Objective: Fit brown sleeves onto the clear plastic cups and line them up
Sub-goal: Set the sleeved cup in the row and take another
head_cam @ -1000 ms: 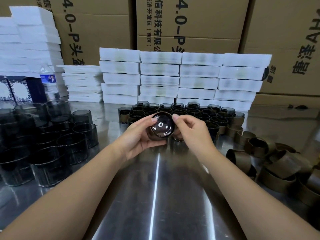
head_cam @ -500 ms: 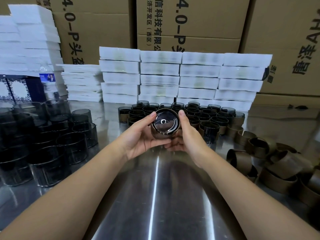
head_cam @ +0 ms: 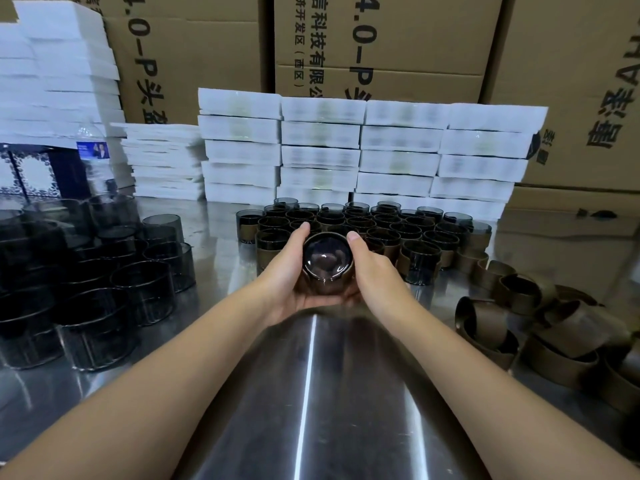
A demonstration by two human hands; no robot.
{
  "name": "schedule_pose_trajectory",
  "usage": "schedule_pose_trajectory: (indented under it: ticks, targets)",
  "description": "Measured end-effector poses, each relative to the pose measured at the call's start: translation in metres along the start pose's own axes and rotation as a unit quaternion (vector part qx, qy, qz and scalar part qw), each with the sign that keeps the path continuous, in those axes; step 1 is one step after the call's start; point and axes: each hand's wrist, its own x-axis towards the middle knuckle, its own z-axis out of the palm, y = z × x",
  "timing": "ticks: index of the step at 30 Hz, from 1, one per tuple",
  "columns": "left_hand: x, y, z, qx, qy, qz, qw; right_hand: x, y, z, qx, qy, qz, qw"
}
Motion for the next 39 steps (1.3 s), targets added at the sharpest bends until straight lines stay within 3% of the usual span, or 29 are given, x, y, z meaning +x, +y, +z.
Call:
schedule_pose_trajectory:
  ticks: [9,18,39]
  targets:
    - [0.0,-0.0009,-0.0018,0.092,0.021,0.02,0.995,-0.004,-0.0059,0.0005,0.085,-0.053,0.072,0.992]
    - [0.003,0.0018,-0.0064,0.098,0.021,0.028,0.995,-0.0011,-0.0043,0.0004,0.155,-0.081,0.044,0.984]
    - [0.0013,0.001,-0.0072,0.082,0.036,-0.002,0.996,-0.0014,-0.0034,-0.0021,0.112,-0.072,0.045,0.99]
